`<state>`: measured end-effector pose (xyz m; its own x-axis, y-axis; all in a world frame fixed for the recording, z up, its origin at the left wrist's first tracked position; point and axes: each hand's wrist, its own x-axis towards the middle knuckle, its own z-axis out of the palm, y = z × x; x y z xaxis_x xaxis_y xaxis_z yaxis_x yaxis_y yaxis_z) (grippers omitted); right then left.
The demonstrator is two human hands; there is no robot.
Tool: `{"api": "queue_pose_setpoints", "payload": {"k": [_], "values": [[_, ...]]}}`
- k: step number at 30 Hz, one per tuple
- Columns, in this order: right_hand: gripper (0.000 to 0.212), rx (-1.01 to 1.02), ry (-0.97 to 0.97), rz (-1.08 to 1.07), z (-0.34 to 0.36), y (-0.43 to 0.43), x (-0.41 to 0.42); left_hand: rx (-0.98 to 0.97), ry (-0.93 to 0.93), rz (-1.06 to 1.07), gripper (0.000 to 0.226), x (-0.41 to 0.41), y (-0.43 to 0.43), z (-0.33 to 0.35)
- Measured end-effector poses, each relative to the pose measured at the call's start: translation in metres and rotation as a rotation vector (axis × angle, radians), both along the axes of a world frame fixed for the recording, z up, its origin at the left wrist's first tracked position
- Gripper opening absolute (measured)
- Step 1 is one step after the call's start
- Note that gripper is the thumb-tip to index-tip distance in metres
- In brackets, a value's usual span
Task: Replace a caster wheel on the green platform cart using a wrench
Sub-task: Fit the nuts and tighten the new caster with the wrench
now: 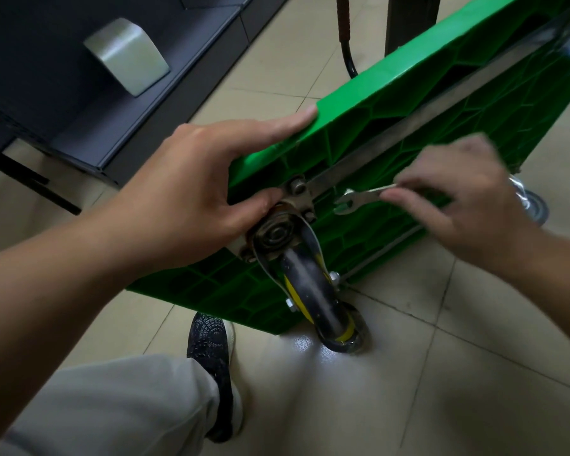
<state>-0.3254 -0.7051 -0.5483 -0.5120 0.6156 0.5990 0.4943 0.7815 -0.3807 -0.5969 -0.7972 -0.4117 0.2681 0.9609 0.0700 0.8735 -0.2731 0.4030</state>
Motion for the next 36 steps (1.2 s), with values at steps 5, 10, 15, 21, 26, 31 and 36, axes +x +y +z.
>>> {"api": "queue_pose_setpoints", "payload": {"k": [5,10,15,21,26,31,36], "values": [[0.046,0.346,-0.238,-0.014,0.063,0.017,0.005,-0.014,-0.007,0.002,0.074,0.001,0.000,0.000],[0.053,0.331,-0.361,-0.015,0.088,0.018,-0.009,-0.002,0.013,-0.011,0.074,0.001,-0.001,-0.001],[0.056,0.113,-0.151,0.042,0.082,0.023,-0.018,0.010,0.018,-0.017,0.074,-0.001,-0.001,-0.002],[0.054,0.181,-0.218,0.021,0.077,0.030,-0.019,0.019,0.016,-0.020,0.074,-0.002,0.000,-0.003],[0.052,0.273,-0.367,0.036,0.095,0.020,-0.020,0.017,0.023,-0.015,0.073,-0.003,-0.001,-0.004],[0.051,0.314,-0.410,0.011,0.102,0.013,-0.024,0.023,0.029,-0.011,0.075,-0.001,0.001,-0.004],[0.049,0.329,-0.373,0.021,0.095,0.013,-0.019,0.019,0.012,-0.017,0.073,-0.001,-0.001,-0.004]]}}
